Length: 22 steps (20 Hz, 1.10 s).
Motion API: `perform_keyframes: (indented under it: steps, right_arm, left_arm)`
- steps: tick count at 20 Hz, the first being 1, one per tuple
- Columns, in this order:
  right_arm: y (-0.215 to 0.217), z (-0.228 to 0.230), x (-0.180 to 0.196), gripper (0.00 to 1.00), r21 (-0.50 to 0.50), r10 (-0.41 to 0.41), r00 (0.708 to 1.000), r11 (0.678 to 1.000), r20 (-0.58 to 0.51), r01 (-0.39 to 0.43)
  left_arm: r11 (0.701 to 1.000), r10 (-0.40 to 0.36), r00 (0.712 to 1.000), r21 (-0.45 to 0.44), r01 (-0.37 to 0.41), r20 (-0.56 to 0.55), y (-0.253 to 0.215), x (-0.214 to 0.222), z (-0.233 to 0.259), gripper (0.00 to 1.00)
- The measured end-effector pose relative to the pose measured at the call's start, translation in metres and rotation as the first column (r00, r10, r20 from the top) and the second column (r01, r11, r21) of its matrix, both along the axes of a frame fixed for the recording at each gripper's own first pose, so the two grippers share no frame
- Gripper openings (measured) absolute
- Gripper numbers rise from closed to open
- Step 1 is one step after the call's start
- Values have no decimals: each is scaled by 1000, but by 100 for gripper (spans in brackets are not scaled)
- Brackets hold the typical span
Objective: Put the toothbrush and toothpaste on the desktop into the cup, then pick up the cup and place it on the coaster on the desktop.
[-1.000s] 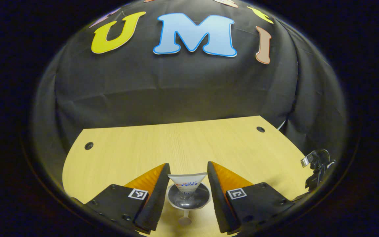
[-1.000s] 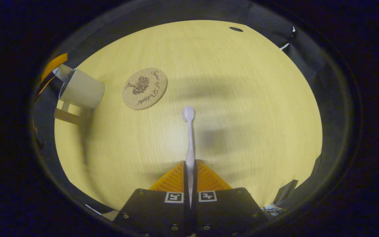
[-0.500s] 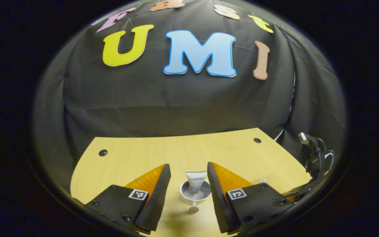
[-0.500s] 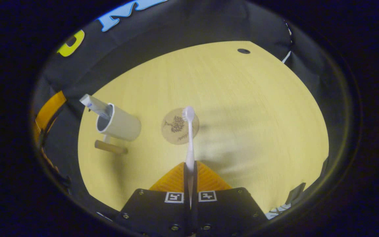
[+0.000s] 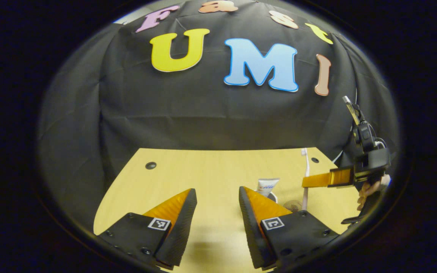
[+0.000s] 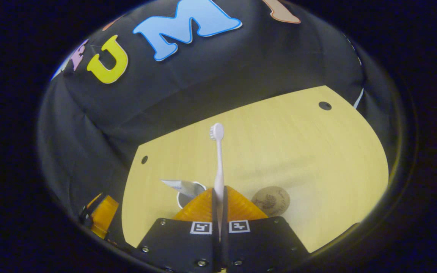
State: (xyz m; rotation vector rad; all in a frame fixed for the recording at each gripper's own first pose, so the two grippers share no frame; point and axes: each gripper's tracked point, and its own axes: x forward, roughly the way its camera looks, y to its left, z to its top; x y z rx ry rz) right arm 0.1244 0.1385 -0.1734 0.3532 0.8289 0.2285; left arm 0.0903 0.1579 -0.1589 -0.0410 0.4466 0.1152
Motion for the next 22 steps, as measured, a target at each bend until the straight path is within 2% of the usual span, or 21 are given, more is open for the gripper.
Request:
perform_keyframes:
  steps: [4,5,6,10,12,15,16,19,20,21,22]
  right_arm:
    - [34,-11,30,2,54,-41,999,998,28,39]
    - [39,-15,36,2,65,-56,998,996,30,54]
    - [42,-19,40,2,69,-69,997,995,36,66]
    - [53,-40,52,2,35,-71,995,997,74,69]
    - [57,-41,53,2,66,-88,990,994,108,81]
    - [54,-52,45,2,46,-94,986,995,140,88]
    - [52,-55,42,2,49,-101,985,994,140,95]
    - [50,-59,33,4,72,-116,982,992,148,106]
    - [48,-55,29,4,70,-118,979,992,164,108]
    - [49,-57,26,9,58,-108,980,993,170,99]
    - [48,-58,21,9,47,-93,981,995,171,86]
  left_arm:
    - [998,68,997,2,-68,-24,39,-27,-3,68]
    - [996,86,996,-2,-86,-30,48,-34,-4,72]
    - [995,104,994,-5,-104,-37,56,-40,-5,68]
    - [987,157,985,-12,-158,-67,82,-62,-11,68]
    - [986,166,983,-15,-167,-78,86,-66,-12,68]
    - [988,151,985,-24,-154,-88,83,-64,-14,68]
    - [989,141,986,-31,-145,-91,80,-63,-14,73]
    - [993,101,989,-57,-108,-105,62,-54,-19,73]
    - [994,82,991,-63,-89,-109,54,-48,-20,77]
    - [995,62,992,-67,-70,-112,44,-39,-21,75]
    - [996,42,993,-72,-50,-114,36,-35,-22,73]
